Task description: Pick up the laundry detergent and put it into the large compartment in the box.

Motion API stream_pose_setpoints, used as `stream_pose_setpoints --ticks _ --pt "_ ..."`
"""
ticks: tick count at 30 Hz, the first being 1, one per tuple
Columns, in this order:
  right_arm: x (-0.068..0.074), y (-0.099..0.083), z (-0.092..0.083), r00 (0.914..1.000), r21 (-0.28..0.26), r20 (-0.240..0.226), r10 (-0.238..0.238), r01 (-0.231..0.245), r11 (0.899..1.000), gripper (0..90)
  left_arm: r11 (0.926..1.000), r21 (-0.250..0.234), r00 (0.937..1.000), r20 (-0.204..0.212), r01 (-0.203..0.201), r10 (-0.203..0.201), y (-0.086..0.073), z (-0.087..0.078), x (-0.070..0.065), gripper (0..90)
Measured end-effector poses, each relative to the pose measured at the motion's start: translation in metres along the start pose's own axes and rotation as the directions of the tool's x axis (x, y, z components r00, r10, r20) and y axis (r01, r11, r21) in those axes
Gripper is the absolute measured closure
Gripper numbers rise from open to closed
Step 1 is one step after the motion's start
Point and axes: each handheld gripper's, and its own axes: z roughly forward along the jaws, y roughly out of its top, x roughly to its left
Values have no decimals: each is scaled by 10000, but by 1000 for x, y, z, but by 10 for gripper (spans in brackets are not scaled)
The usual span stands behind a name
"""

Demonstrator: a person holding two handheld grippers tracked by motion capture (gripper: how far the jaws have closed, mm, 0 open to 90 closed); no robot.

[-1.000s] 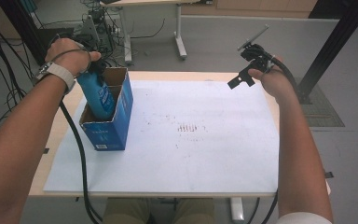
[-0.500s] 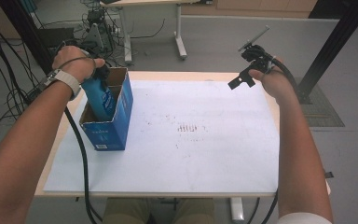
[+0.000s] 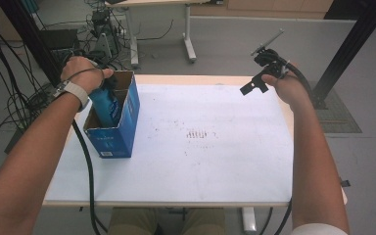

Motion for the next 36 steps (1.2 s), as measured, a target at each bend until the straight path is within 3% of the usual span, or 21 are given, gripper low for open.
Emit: stream_pose_setpoints --ticks 36 --pt "-3 -4 6 10000 64 -53 80 -80 9999 77 9996 162 9997 -81 -245 246 0 48 -1 381"
